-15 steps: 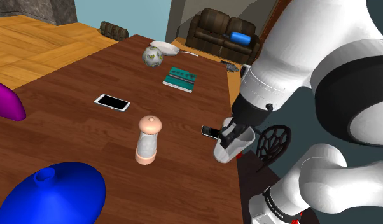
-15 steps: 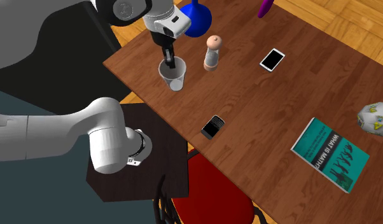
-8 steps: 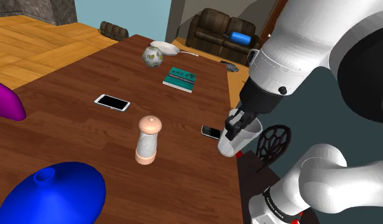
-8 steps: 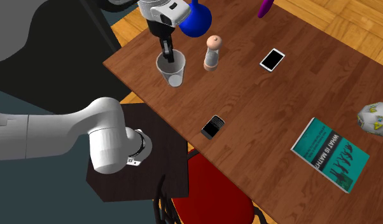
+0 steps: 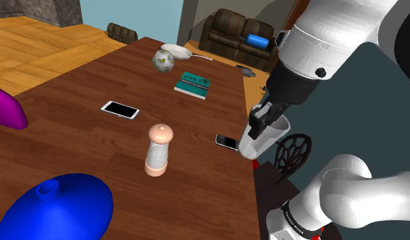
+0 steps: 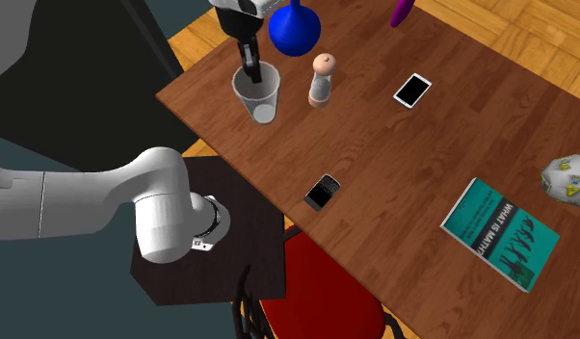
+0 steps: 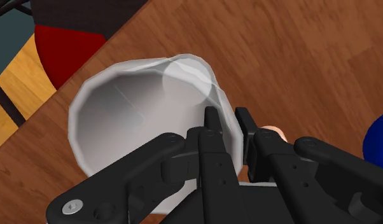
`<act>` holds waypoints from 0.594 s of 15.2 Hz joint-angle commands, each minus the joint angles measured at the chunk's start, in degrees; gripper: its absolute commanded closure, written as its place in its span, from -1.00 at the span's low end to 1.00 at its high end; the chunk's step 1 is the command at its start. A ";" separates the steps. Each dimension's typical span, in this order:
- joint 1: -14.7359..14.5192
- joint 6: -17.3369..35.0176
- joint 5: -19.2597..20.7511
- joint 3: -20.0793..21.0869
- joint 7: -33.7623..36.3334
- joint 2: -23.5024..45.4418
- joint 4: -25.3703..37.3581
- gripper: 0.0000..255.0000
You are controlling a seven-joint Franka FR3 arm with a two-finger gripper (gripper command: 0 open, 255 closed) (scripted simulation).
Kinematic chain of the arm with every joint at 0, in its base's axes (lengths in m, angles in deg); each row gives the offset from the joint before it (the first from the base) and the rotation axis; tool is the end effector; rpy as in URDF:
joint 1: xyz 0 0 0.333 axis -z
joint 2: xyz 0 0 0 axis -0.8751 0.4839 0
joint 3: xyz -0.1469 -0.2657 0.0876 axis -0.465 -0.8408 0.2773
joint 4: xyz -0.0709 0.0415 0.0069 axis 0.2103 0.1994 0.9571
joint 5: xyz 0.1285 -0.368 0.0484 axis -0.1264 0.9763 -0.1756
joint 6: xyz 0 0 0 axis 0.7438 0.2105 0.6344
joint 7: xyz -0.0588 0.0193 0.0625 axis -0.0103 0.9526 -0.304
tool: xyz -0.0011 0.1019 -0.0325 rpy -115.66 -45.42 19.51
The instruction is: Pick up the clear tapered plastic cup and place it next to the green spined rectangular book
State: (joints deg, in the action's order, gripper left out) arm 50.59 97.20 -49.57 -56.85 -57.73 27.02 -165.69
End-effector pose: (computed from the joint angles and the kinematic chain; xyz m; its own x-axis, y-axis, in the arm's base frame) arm 0.2049 0.2641 0.5953 0.9930 0.1025 0.0586 0.0959 -0.9898 0.1054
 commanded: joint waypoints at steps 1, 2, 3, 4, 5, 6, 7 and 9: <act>0.79 0.81 0.75 -0.35 -0.76 1.47 0.61 1.00; 1.53 2.03 1.37 -0.53 -1.46 2.89 0.77 1.00; 2.28 3.23 2.00 -0.70 -2.13 4.36 1.00 1.00; 3.01 4.41 2.63 -0.85 -2.74 5.89 1.30 1.00; 3.75 5.57 3.27 -0.98 -3.32 7.46 1.67 1.00; 4.49 6.69 3.92 -1.09 -3.86 9.07 2.12 1.00; 5.23 7.79 4.57 -1.18 -4.37 10.73 2.64 1.00; 6.71 9.86 5.92 -1.29 -5.25 14.15 3.90 1.00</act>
State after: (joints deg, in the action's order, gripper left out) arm 56.54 105.69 -44.34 -58.16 -62.55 39.36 -162.26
